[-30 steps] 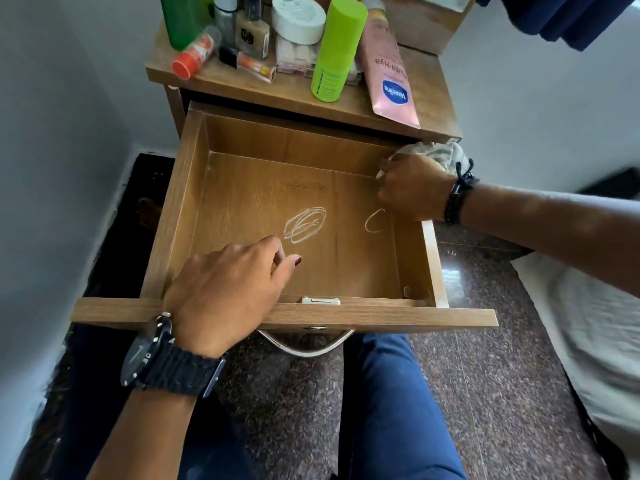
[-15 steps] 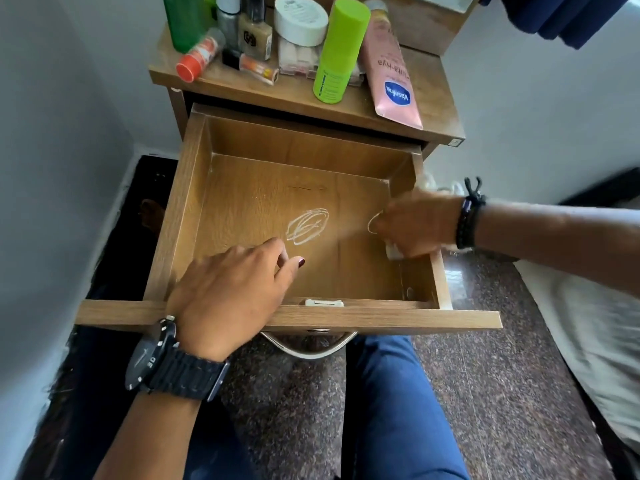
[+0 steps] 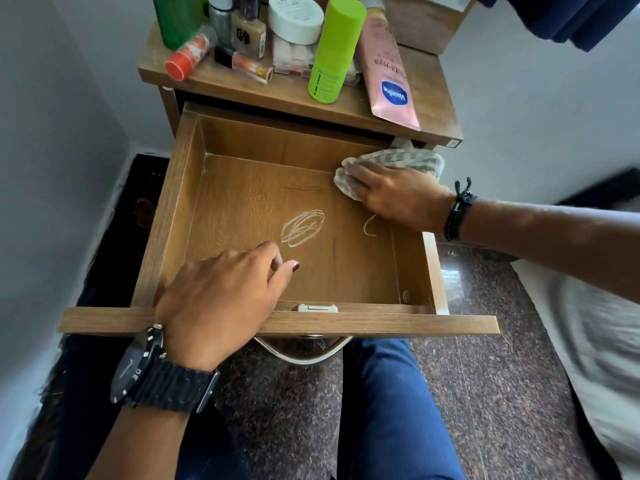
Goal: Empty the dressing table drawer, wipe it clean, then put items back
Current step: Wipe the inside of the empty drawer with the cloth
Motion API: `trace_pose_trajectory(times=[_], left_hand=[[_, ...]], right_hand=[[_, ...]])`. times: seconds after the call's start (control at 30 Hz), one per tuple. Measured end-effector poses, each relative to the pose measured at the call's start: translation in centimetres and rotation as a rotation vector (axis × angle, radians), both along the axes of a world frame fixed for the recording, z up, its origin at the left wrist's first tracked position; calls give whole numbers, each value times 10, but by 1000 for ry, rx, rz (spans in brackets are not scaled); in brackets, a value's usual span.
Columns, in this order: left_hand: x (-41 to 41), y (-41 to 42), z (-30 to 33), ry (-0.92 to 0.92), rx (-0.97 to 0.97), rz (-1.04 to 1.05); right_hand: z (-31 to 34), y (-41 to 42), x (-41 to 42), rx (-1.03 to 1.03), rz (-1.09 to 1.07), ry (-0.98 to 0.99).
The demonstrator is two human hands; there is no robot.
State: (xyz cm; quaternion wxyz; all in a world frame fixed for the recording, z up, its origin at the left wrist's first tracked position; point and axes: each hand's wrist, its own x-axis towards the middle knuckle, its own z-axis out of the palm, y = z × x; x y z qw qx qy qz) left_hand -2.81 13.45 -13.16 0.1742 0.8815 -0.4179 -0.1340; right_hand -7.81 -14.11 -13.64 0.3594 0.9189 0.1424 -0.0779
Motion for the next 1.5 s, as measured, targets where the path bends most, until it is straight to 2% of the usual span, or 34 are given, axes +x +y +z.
trace_pose_trajectory(times=[0.07,0.13,0.27,0.33,0.47,0.63,0.8,1.17,1.4,1.5], left_hand=[[0,0,1,12,3,-1],[0,1,2,17,7,-5],[-1,1,3,4,2,9],[-2,1,2,1,1,9],[0,1,1,6,11,9],[-1,0,0,-10,11,21],[-1,1,1,-1,-5,22],[-2,1,6,20,32,13],[-4,1,11,54,60,56],[-4,2,10,89,35,89]], right_hand=[[-1,4,8,-83,2,95],[0,9,16,-42,-43,138],[2,8,14,32,-260,170],[4,10,13,-28,-339,197],[7,18,21,-184,-349,242],[13,24,32,-197,-385,343],[21,37,27,-89,-433,524],[44,83,-19,333,-646,953],[39,56,-10,494,-812,894],[34,56,-16,638,-852,865]])
